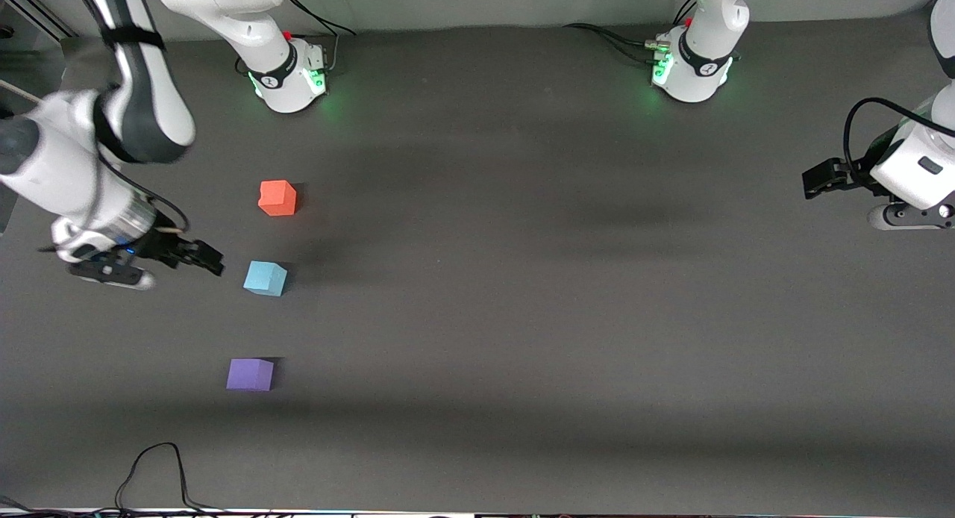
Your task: Place blue block between orange and purple blocks
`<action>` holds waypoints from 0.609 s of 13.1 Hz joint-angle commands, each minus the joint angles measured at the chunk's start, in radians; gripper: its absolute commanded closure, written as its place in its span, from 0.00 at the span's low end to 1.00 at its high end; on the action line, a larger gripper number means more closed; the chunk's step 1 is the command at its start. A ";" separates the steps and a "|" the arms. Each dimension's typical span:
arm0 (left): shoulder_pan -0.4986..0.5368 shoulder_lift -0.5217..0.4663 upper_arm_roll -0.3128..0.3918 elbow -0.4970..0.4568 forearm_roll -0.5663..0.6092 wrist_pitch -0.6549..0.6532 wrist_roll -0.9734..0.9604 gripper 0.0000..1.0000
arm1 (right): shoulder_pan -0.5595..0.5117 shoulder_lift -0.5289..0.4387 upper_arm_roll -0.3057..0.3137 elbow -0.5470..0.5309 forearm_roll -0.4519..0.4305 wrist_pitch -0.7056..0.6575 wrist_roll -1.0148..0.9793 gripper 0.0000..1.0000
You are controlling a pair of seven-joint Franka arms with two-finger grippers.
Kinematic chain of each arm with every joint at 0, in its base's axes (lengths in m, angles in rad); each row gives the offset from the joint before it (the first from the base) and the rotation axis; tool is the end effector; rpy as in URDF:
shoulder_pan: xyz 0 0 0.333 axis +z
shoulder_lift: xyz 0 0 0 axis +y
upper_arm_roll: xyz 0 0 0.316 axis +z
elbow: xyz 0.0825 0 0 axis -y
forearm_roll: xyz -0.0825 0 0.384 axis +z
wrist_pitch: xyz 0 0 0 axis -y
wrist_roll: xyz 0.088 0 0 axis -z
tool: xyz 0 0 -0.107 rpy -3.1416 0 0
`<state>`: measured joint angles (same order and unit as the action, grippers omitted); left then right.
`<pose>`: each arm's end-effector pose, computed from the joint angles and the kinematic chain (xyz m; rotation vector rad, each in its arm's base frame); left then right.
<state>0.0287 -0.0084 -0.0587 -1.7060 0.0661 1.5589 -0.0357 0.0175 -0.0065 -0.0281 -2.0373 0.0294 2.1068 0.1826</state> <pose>0.5436 -0.0093 0.5650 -3.0635 -0.0030 0.2093 0.5570 -0.0045 0.4530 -3.0904 0.3214 -0.1142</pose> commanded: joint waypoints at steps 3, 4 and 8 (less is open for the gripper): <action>-0.001 0.025 -0.001 0.049 -0.002 -0.039 -0.004 0.00 | -0.011 -0.015 -0.010 0.265 0.026 -0.373 -0.040 0.00; -0.009 0.025 -0.001 0.052 0.000 -0.039 -0.007 0.00 | -0.011 -0.029 -0.010 0.279 0.026 -0.408 -0.040 0.00; -0.012 0.028 -0.001 0.060 -0.003 -0.037 -0.004 0.00 | -0.007 -0.047 0.001 0.279 -0.002 -0.445 -0.040 0.00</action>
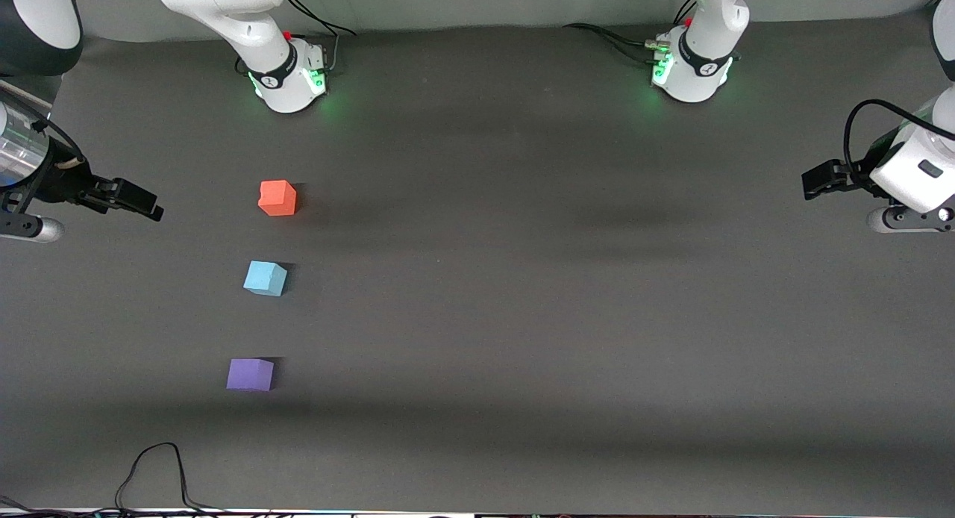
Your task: Place blue block between orange and purple blocks
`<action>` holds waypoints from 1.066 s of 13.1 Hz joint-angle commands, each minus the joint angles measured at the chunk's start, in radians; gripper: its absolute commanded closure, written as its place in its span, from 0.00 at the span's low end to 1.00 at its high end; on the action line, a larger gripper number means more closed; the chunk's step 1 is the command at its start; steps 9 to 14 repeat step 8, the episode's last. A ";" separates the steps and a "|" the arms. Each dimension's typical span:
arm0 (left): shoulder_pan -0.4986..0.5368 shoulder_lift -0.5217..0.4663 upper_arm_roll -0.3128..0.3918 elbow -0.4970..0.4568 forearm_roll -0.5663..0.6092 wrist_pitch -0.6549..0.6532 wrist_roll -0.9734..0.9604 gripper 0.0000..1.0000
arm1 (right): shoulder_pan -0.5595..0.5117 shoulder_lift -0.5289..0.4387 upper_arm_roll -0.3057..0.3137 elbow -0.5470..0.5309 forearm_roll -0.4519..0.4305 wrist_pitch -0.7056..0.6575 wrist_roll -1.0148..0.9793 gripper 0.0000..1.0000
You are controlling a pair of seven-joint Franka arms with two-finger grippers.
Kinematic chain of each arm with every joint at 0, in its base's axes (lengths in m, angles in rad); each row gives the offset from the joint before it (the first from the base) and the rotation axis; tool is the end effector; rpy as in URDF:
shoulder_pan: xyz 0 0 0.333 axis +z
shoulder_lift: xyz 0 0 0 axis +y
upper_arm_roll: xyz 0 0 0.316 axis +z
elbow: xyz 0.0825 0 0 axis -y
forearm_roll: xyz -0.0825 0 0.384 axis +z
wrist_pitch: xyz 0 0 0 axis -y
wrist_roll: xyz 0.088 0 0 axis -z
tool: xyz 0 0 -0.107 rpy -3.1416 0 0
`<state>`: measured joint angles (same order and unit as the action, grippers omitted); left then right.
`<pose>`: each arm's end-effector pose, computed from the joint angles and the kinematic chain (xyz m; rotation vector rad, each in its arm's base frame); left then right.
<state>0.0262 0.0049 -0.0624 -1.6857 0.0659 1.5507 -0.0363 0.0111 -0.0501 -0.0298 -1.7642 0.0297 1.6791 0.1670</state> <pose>0.5473 -0.0126 0.5666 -3.0638 0.0049 0.2109 0.5426 -0.0076 0.5696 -3.0988 0.2943 0.0579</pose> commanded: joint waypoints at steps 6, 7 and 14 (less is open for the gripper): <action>-0.009 0.059 0.006 0.122 -0.043 -0.052 -0.037 0.00 | 0.010 -0.031 0.004 -0.003 -0.002 -0.061 -0.021 0.00; -0.009 0.061 0.006 0.126 -0.044 -0.058 -0.037 0.00 | 0.010 -0.033 0.004 -0.003 -0.002 -0.073 -0.021 0.00; -0.009 0.061 0.006 0.126 -0.044 -0.060 -0.036 0.00 | 0.010 -0.033 0.004 -0.006 -0.002 -0.082 -0.023 0.00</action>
